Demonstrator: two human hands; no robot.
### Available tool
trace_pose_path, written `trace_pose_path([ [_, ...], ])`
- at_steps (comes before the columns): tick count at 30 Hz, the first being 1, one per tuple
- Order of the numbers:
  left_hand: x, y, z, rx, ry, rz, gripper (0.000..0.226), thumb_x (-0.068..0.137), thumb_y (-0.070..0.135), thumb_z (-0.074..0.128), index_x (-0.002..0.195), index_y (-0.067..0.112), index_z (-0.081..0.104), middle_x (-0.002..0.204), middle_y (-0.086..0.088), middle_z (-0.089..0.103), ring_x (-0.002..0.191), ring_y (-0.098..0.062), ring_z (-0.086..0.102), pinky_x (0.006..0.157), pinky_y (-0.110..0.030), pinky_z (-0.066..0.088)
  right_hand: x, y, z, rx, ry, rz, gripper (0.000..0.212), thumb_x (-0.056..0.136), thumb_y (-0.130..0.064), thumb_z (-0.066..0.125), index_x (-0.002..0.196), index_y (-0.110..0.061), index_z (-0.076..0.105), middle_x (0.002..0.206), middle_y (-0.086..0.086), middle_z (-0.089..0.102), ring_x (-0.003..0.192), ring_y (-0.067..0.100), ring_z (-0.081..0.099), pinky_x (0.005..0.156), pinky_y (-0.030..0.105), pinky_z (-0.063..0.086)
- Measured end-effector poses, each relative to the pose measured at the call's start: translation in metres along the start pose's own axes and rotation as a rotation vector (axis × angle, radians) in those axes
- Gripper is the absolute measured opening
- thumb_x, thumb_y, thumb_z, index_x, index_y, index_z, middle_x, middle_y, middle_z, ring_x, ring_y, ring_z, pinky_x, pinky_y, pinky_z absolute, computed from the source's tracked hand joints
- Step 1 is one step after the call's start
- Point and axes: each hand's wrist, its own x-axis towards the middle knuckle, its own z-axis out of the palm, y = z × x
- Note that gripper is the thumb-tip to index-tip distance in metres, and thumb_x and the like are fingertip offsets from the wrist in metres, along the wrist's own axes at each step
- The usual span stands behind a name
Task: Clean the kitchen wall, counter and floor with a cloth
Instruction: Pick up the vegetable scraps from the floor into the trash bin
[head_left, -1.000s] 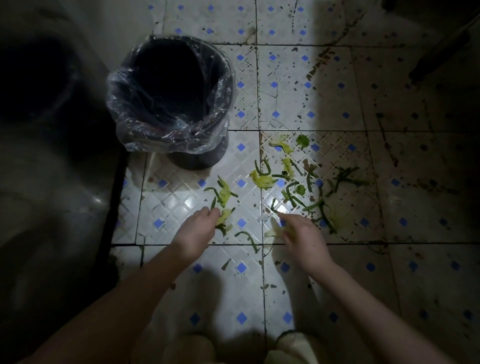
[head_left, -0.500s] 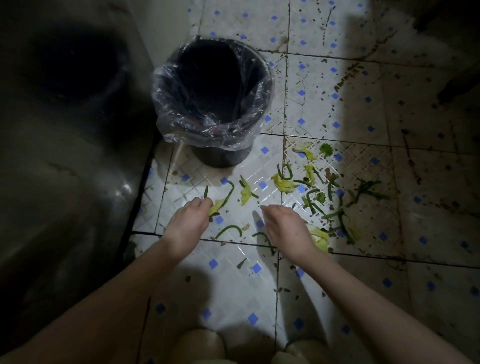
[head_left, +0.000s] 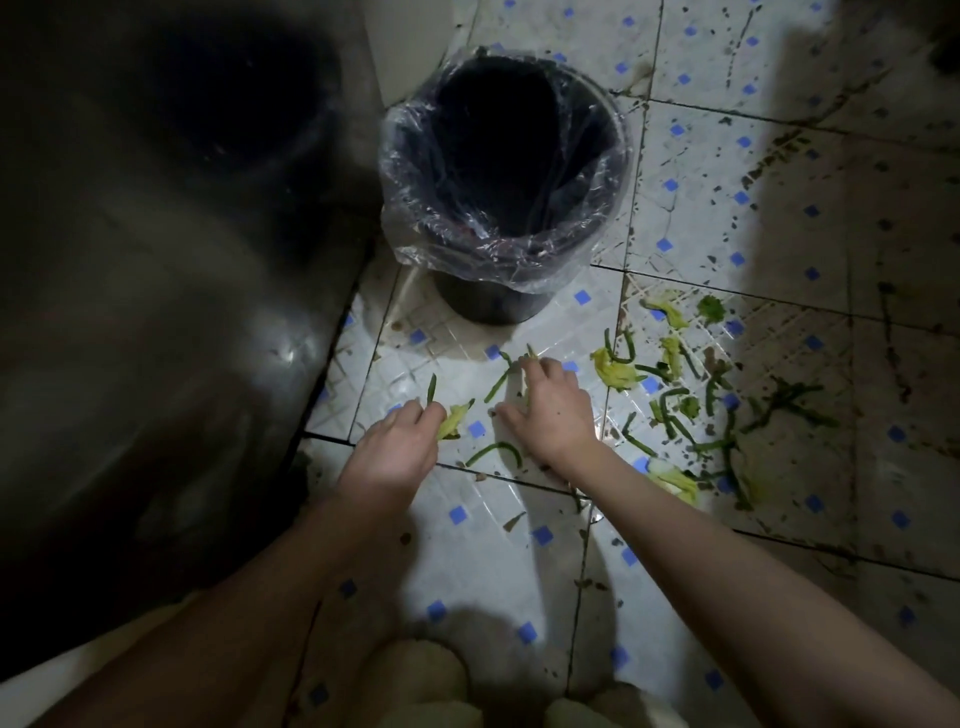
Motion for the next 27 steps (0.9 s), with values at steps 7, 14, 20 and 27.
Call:
trace_pose_path([
  [7,-0.016,-0.017,0.003,0.015,0.176,0.122,0.016,0.072,0.01,0.044,0.085,0.013,0.053,0.066,-0.007,0.051,0.053,-0.027,0.054,0.044,-0.031,0.046,0.007,-0.02,0.013,-0.04,0.059,-0.002,0.048,0.089,-0.039,0.056,0.13,-0.018,0.044,0.129,0.012,0.04,0.118,0.031,0.038,0.095,0.044,0.038],
  [14,-0.022,-0.025,0.003,0.009,0.259,0.169,0.013,0.076,0.001,0.052,0.087,0.006,0.058,0.069,-0.011,0.051,0.055,-0.029,0.053,0.048,-0.035,0.05,0.006,-0.015,0.017,-0.081,0.025,-0.17,0.04,0.078,0.01,0.051,0.115,-0.003,0.057,0.126,0.013,0.046,0.11,0.031,0.043,0.081,0.038,0.043],
  [20,-0.022,-0.026,-0.001,-0.053,0.182,0.164,0.019,0.078,0.011,0.041,0.089,0.007,0.056,0.071,-0.01,0.051,0.057,-0.029,0.052,0.05,-0.036,0.048,0.007,-0.002,0.022,-0.003,0.041,-0.206,0.019,0.086,-0.002,0.055,0.104,-0.002,0.063,0.112,0.009,0.051,0.103,0.026,0.048,0.076,0.034,0.047],
  [27,-0.022,-0.021,-0.004,-0.049,0.166,0.13,0.021,0.075,0.017,0.038,0.086,0.01,0.054,0.07,-0.008,0.052,0.055,-0.027,0.054,0.045,-0.03,0.043,0.009,0.006,0.015,0.073,0.094,-0.161,0.023,0.081,0.013,0.048,0.096,-0.001,0.058,0.1,0.013,0.056,0.094,0.027,0.051,0.071,0.03,0.041],
])
